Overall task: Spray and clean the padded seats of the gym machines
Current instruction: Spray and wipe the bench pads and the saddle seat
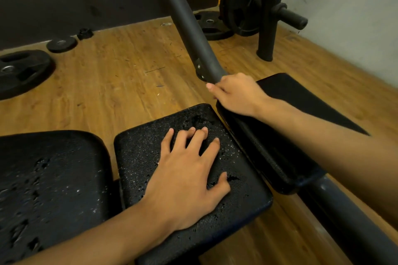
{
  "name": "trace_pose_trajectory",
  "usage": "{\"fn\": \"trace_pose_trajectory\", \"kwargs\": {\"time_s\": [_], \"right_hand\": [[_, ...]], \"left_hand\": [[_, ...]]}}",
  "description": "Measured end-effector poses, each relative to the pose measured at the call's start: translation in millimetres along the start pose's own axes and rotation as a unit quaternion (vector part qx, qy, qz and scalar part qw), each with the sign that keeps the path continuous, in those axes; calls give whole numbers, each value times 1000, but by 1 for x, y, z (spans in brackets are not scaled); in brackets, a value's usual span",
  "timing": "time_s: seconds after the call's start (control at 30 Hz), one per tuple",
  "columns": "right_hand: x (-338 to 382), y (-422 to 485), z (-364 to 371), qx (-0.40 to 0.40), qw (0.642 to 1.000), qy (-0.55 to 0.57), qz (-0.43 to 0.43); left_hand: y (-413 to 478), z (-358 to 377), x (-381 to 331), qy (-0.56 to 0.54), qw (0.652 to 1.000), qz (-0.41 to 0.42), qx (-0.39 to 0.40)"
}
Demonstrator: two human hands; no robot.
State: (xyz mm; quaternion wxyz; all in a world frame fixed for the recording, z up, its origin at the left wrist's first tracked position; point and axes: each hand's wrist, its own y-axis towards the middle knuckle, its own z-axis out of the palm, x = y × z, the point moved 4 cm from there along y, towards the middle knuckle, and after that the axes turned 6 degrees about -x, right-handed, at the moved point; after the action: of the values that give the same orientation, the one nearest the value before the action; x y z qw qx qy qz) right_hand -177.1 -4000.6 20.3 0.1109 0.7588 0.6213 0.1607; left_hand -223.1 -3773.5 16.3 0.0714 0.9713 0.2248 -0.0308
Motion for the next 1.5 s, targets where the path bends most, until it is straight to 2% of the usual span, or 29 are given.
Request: {"fn": "trace_pose_trajectory", "kwargs": {"time_s": [0.1, 0.17, 0.27, 0.4, 0.5, 0.57, 0.67, 0.77, 0.87, 0.93, 1.03, 1.07, 1.17, 1.27, 1.37, 1.5], "right_hand": [[5, 0, 2, 12, 999, 18, -46], [-14, 0, -4, 28, 998, 35, -42], [-66, -3, -19, 56, 997, 32, 51], [-135, -13, -33, 75, 973, 65, 207], [-143, -12, -31, 65, 960, 64, 266], [-121, -8, -27, 72, 973, 22, 220], [-56, -3, -14, 73, 993, 22, 90], [-3, -2, -2, 23, 999, -2, -29], [-7, -4, -3, 36, 995, 22, -89], [-38, -4, -12, 48, 996, 38, -60], [-97, -7, -27, 76, 994, 22, 82], [-107, -9, -28, 79, 992, 13, 102], [-104, -13, -24, 50, 996, -24, 76], [-76, -20, -28, -23, 998, -50, 17], [-41, -30, -41, -90, 995, -41, 11], [8, -49, -55, -100, 994, -35, -11]], "left_hand": [[0, 0, 0, 1, 1000, 0, 1], [0, 1, 0, -1, 1000, 0, 1], [-1, 2, 1, -3, 1000, -1, -3], [0, 3, 1, 2, 1000, -2, -6], [0, 3, 0, 7, 1000, -2, -13], [0, 4, 0, 7, 1000, 1, -10], [1, 4, 1, 12, 1000, 3, -2], [0, 4, 0, 13, 1000, 5, -1], [0, 4, 0, 10, 1000, 5, -4], [0, 5, 1, 9, 1000, 5, -8], [-1, 7, 1, 3, 1000, 5, -13], [0, 7, 2, 1, 1000, 4, -14], [0, 7, 2, -4, 1000, 3, -13], [0, 5, 1, -8, 1000, 6, -7], [0, 1, 1, -16, 1000, 4, 2], [0, -5, 1, -20, 1000, 3, 7]]}}
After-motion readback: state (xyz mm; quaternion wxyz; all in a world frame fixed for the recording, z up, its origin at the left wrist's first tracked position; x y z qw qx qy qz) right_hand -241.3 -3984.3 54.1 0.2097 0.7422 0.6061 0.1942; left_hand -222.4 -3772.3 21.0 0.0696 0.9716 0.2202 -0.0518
